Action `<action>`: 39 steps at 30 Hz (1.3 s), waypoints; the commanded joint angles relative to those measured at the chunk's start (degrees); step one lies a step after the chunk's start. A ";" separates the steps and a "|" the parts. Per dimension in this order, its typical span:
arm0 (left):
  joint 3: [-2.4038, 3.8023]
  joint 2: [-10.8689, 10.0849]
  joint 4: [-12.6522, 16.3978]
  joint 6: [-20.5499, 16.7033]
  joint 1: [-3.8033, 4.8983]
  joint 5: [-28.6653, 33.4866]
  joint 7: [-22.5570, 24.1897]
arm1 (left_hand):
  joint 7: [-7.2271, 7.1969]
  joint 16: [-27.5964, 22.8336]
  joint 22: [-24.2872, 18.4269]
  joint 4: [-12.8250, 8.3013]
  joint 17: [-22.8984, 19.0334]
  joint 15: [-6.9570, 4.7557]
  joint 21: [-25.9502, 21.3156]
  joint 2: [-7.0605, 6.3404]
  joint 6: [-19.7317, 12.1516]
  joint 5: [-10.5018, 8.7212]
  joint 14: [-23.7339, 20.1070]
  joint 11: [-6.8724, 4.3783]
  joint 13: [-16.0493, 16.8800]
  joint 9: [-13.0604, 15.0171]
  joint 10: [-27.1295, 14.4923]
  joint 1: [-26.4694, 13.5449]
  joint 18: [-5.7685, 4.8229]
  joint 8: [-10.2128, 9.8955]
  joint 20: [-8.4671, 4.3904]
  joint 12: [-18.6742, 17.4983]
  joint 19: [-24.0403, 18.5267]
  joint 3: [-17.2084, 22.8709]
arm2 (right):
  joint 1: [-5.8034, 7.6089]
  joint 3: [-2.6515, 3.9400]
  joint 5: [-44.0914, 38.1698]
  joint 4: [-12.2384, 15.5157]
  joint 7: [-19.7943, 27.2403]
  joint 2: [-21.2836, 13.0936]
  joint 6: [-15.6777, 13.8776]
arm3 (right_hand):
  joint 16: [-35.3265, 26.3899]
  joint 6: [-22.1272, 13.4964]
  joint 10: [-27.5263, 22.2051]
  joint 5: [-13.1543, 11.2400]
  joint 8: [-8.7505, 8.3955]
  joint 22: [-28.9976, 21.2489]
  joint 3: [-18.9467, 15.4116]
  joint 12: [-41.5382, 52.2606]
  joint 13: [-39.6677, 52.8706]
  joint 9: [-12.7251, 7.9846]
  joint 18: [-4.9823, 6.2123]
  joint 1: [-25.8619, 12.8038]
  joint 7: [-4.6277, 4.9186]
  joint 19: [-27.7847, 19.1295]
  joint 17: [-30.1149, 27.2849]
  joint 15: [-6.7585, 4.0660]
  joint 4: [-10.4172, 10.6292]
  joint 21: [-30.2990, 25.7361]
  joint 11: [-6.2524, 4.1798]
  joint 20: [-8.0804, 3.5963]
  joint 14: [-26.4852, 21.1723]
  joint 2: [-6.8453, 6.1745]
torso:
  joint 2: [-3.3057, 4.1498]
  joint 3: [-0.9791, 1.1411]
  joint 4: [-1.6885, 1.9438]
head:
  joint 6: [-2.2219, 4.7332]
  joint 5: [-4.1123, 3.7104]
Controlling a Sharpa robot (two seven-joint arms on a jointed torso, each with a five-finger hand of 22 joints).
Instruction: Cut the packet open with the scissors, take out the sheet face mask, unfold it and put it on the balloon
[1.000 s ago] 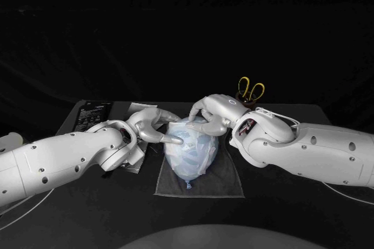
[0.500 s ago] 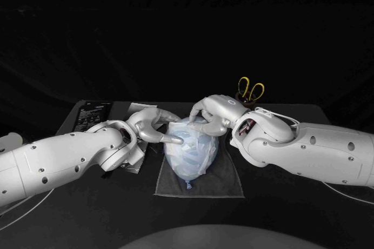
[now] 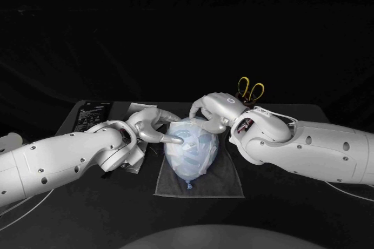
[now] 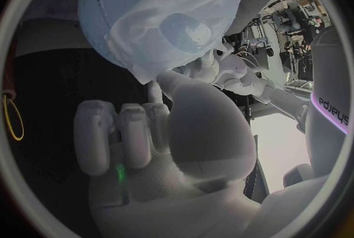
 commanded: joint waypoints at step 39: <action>-0.15 0.03 0.24 1.10 -0.13 0.11 -0.23 | 2.67 -0.41 -0.13 0.04 -0.07 0.19 0.06 -0.03 0.24 -0.25 0.07 0.18 0.02 0.07 0.20 0.43 -0.53 0.23 -0.07 -0.26 0.36 0.34 | 0.21 -0.14 1.26 11.33 7.89 -10.11 1.12 | 0.20 -17.00 4.88 -0.14 -13.49 13.99 5.60 -0.66 13.86 -4.05 -0.39 -12.34 2.95 4.48 15.05 0.96 6.95 0.94 0.90 1.05 5.86 1.76 | -0.02 0.05 -0.06 | 0.41 0.67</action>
